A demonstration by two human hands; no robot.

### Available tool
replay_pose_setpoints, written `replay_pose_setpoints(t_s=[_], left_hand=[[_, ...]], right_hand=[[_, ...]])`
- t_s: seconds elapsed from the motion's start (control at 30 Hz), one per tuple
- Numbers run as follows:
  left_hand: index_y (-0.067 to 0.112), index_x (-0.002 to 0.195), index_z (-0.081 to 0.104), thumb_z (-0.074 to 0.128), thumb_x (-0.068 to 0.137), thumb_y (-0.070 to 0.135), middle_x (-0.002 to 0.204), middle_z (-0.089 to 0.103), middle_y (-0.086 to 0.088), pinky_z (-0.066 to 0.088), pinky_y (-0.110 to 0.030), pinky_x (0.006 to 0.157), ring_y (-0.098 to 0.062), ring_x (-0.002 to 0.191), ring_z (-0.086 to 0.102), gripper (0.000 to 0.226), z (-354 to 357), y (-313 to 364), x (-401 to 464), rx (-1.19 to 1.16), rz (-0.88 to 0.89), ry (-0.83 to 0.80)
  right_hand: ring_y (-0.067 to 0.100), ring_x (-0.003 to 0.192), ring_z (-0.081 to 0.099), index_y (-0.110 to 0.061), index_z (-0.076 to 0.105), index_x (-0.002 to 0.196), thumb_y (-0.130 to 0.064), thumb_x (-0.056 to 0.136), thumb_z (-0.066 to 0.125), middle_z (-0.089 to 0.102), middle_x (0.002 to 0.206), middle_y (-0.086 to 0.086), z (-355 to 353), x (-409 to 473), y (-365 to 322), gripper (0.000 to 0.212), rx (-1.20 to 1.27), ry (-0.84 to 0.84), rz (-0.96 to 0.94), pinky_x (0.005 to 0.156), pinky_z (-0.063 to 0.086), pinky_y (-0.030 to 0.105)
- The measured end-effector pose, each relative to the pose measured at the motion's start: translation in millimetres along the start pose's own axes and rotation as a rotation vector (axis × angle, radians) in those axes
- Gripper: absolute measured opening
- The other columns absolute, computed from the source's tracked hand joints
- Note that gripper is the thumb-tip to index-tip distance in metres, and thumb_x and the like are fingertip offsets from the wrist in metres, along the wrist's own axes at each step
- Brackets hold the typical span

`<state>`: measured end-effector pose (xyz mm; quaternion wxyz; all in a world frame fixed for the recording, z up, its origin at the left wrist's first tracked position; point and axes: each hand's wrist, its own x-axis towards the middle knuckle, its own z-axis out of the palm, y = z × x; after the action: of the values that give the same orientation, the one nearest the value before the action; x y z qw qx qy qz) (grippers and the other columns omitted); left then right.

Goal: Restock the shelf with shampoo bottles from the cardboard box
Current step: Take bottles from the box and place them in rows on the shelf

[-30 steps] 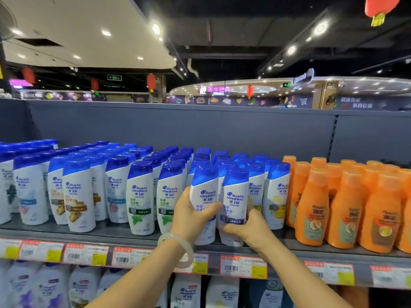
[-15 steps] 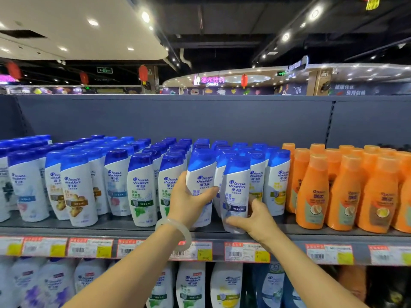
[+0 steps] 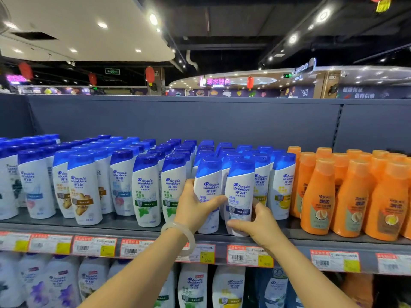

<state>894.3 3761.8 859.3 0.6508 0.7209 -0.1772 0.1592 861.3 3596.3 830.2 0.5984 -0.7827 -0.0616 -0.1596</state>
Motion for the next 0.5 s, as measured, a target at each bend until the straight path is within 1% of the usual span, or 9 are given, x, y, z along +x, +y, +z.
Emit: replay_pose_setpoints(t_s=[0.07,0.13,0.23,0.3,0.4,0.47,0.5], left_hand=[[0.029,0.094,0.042,0.084,0.060,0.027,0.091,0.060,0.011,0.050,-0.014,0.058,0.001,0.082,0.062,0.055,0.3,0.5,-2.7,0.028,0.005,-0.006],[0.024,0.100,0.042,0.084,0.061,0.026,0.091,0.057,0.014,0.050,-0.012,0.058,0.003,0.083,0.059,0.057,0.9,0.9,-5.2,0.058,0.016,-0.007],[0.022,0.104,0.041,0.083,0.064,0.025,0.095,0.057,0.010,0.051,-0.014,0.062,0.000,0.087,0.059,0.058,0.9,1.3,-8.3,0.077,0.009,-0.012],[0.022,0.105,0.041,0.082,0.065,0.025,0.095,0.056,0.012,0.050,-0.012,0.062,0.002,0.086,0.058,0.057,0.9,2.2,-12.2,0.089,0.024,0.001],[0.023,0.109,0.042,0.081,0.067,0.023,0.094,0.056,0.017,0.047,-0.007,0.064,0.008,0.085,0.056,0.057,3.1,3.8,-23.1,0.115,0.064,0.066],[0.024,0.111,0.043,0.081,0.068,0.020,0.096,0.056,0.019,0.046,-0.006,0.069,0.009,0.088,0.055,0.057,5.1,1.9,-31.8,0.143,0.102,0.126],[0.024,0.110,0.044,0.081,0.067,0.019,0.097,0.057,0.018,0.045,-0.006,0.070,0.007,0.089,0.056,0.057,5.8,-0.4,-35.7,0.154,0.110,0.157]], right_hand=[[0.001,0.086,0.063,-0.032,0.053,0.100,-0.008,0.064,0.081,0.067,0.096,-0.009,-0.1,-0.1,-0.4,0.051,0.002,0.000,-0.001,0.067,0.049,0.013],[0.001,0.085,0.063,-0.032,0.053,0.100,-0.007,0.065,0.080,0.066,0.095,-0.010,-0.4,-0.1,-0.1,0.051,-0.003,0.000,-0.002,0.066,0.048,0.013],[0.000,0.085,0.061,-0.029,0.052,0.103,-0.007,0.065,0.080,0.064,0.094,-0.013,-0.2,0.0,0.5,0.052,-0.006,0.000,0.002,0.063,0.047,0.011],[-0.001,0.083,0.061,-0.030,0.052,0.101,-0.007,0.065,0.080,0.063,0.093,-0.014,-0.4,0.0,0.9,0.051,-0.004,0.001,0.003,0.061,0.047,0.010],[-0.004,0.078,0.060,-0.033,0.052,0.094,-0.005,0.065,0.080,0.063,0.089,-0.016,-0.2,0.2,0.4,0.049,-0.002,0.003,-0.004,0.056,0.047,0.005],[-0.007,0.075,0.060,-0.030,0.053,0.096,-0.006,0.065,0.080,0.063,0.089,-0.017,-0.2,0.1,-0.2,0.048,0.000,-0.003,-0.005,0.056,0.045,0.002],[-0.008,0.075,0.061,-0.029,0.053,0.098,-0.007,0.065,0.080,0.063,0.089,-0.016,-0.2,0.2,-0.4,0.048,0.000,-0.008,-0.007,0.056,0.045,0.003]])
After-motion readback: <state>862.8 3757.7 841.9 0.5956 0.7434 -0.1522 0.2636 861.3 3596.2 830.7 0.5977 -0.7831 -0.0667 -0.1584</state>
